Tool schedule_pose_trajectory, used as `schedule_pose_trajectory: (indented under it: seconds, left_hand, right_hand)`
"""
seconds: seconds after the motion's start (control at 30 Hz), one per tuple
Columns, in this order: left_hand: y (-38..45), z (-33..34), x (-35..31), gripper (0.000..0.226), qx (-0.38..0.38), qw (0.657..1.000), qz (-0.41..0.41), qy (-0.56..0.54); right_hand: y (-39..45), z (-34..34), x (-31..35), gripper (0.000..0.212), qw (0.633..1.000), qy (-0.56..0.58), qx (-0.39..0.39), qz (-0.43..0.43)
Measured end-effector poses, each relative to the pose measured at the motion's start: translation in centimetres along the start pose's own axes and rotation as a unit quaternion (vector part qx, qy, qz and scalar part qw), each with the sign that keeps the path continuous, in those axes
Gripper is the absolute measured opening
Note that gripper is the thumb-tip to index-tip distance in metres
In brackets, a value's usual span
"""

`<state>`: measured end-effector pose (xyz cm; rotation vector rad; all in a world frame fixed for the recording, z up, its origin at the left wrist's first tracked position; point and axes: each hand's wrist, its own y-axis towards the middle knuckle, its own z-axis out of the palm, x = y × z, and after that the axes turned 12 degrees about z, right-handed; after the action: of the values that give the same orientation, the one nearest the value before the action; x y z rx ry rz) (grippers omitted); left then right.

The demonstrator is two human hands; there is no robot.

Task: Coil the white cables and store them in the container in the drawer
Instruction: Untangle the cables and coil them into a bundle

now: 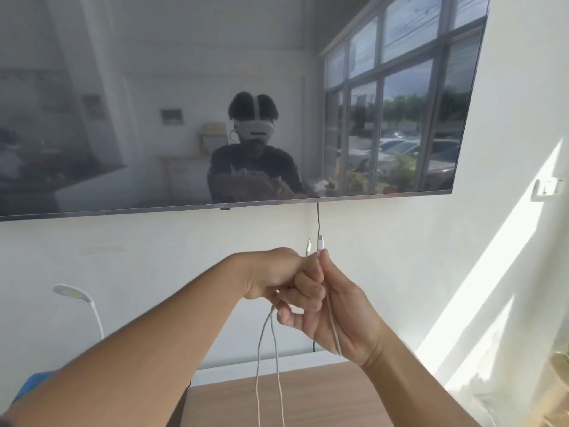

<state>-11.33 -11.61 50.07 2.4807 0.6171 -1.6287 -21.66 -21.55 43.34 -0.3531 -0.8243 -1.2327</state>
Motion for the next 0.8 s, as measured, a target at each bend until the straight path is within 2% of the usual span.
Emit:
schedule_pose_trajectory:
  seconds: [0.07, 0.1, 0.2, 0.3, 0.37, 0.5, 0.63, 0.8]
  left_hand:
    - [0.1, -0.4, -1.3, 0.062, -0.016, 0.999, 0.004, 0.045]
    - [0.1, -0.5, -2.0, 0.064, -0.032, 0.995, 0.009, 0.092]
    - [0.0, -0.5, -3.5, 0.049, -0.097, 0.974, 0.024, 0.205]
    - [-0.2, 0.2, -4.6, 0.043, -0.123, 0.966, 0.050, 0.224]
    - [-0.2, 1.0, -5.0, 0.043, -0.134, 0.961, 0.063, 0.235]
    - [0.0, 2.7, -4.8, 0.044, -0.185, 0.938, 0.108, 0.271]
    - [-0.2, 4.4, -4.2, 0.036, -0.220, 0.938, 0.148, 0.222]
    - [-0.8, 6.1, -3.1, 0.037, -0.236, 0.919, 0.196, 0.246]
  right_hand:
    - [-0.3, -0.5, 0.0, 0.053, 0.998, -0.037, -0.056, -0.019]
    - [-0.5, -0.7, 0.0, 0.052, 0.995, -0.046, -0.082, -0.029]
    - [-0.9, -1.3, 0.1, 0.045, 0.986, -0.045, -0.155, -0.034]
    - [-1.0, -1.4, 0.2, 0.053, 0.977, -0.053, -0.203, -0.036]
    - [-0.9, -1.4, 0.4, 0.053, 0.972, -0.055, -0.217, -0.064]
    - [-0.8, -1.2, 1.8, 0.038, 0.970, -0.024, -0.211, -0.123]
    - [-0.3, -0.8, 3.5, 0.047, 0.966, -0.014, -0.208, -0.154]
    - [-0.2, -0.7, 4.4, 0.056, 0.965, -0.053, -0.209, -0.148]
